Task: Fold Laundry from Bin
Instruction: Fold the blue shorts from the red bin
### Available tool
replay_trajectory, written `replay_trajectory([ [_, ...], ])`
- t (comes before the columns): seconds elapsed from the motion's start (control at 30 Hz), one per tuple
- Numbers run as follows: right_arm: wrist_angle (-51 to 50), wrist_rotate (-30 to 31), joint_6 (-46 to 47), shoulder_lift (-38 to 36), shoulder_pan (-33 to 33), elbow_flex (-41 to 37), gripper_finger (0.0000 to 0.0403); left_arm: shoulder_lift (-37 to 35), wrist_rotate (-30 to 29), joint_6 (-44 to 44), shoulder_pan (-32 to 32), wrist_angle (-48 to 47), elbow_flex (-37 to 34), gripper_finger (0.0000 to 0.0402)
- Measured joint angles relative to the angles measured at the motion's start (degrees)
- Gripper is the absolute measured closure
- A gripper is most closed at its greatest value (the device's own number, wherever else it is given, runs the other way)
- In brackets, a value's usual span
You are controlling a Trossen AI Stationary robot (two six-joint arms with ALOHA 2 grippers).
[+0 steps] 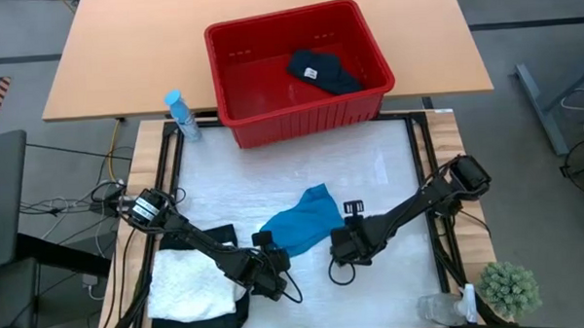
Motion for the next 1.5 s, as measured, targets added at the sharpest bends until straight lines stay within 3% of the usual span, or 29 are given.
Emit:
replay_trajectory([
  [0.23, 17.98, -1.82, -2.56, -7.86, 1.89, 0.00, 0.0219, -0.14, -1.04, 4.64, 0.00, -1.48, 1.76, 0.0401],
  [0.43, 36.44, -2.36, -13.60, -7.18, 0.60, 0.09, 0.0205, 0.02, -1.77, 6.84, 0.00, -1.44, 2.80, 0.0402],
  [0.77, 47.13, -10.13, -20.17, 1.50, -3.62, 0.00, 0.0204, -0.22, -3.07, 6.80, -1.22, -2.23, 2.86, 0.0401],
  [1.03, 57.25, -10.33, -20.13, 6.36, -6.10, 0.02, 0.0204, -0.29, -4.42, 6.84, -1.27, -1.75, 2.93, 0.0401],
  [1.5, 60.77, -9.17, -21.18, 10.84, -8.44, 0.02, 0.0204, -0.38, -4.59, 9.25, -1.14, 0.25, 2.97, 0.0401],
])
